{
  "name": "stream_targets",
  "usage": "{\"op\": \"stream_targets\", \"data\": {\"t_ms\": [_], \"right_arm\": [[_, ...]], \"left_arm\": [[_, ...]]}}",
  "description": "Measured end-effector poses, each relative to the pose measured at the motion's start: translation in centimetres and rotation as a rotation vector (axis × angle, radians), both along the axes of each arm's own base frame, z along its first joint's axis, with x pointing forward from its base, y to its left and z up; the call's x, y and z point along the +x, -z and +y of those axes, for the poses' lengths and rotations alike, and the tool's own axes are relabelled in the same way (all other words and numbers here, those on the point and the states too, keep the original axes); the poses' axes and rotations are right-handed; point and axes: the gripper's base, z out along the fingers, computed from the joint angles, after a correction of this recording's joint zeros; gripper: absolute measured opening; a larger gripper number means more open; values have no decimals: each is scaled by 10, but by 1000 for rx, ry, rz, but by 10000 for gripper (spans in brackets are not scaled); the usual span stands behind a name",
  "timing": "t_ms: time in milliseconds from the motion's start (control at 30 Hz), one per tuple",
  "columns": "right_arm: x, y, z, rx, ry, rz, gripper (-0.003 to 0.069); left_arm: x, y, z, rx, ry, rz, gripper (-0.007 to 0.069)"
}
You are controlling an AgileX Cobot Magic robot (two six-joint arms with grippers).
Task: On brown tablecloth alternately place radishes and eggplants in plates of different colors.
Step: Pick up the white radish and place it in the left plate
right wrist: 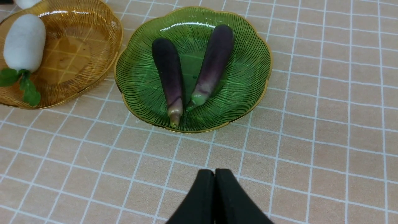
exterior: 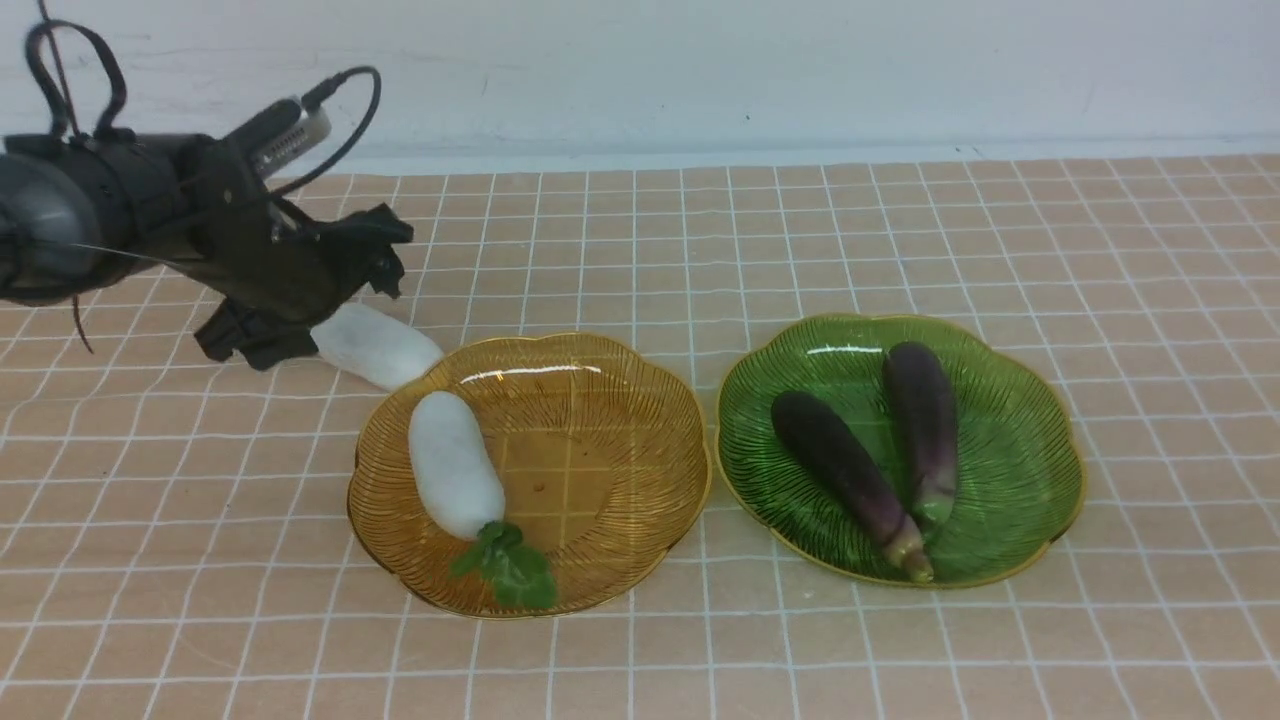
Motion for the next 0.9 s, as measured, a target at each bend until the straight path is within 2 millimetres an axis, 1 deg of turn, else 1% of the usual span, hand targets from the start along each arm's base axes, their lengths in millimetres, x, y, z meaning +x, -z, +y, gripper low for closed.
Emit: {"op": "stream_targets", "data": {"t_ms": [100, 133, 167, 233, 300, 333, 367, 467, 500, 533, 600, 667, 767, 833, 900], "right_arm": [[0, 0, 0, 0, 0, 0, -17], [0, 0, 0, 0, 0, 0, -17], [0, 0, 0, 0, 0, 0, -17], [0, 0, 0, 0, 0, 0, -17], [0, 0, 0, 0, 0, 0, -17], [0, 0, 0, 0, 0, 0, -17], [0, 0, 0, 0, 0, 0, -17], [0, 0, 0, 0, 0, 0, -17], [0, 0, 0, 0, 0, 0, -17], [0, 0, 0, 0, 0, 0, -17], [0, 0, 0, 0, 0, 0, -17], [0, 0, 0, 0, 0, 0, -17], [0, 0, 0, 0, 0, 0, -17], [0, 0, 0, 0, 0, 0, -17], [-1, 0, 0, 0, 0, -1, -17]], "left_arm": [[3, 8, 0, -6, -8, -9, 572], [4, 9, 0, -6, -8, -10, 558], [4, 8, 0, -6, -8, -11, 536], [4, 8, 0, -1, -3, -9, 465], [2, 3, 0, 20, 22, -1, 414], [-1, -5, 1, 44, 47, 1, 384], [-4, -18, 2, 63, 68, -16, 382], [-20, -79, 0, 133, 149, -100, 381], [-30, -99, -4, 158, 191, -96, 381], [-39, -113, -10, 178, 233, -87, 380], [-58, -132, -27, 216, 340, -40, 380], [-72, -128, -56, 237, 463, 43, 380], [-78, -109, -94, 248, 581, 114, 382], [-79, -92, -114, 252, 633, 152, 387], [-80, -79, -125, 252, 659, 187, 404]]}}
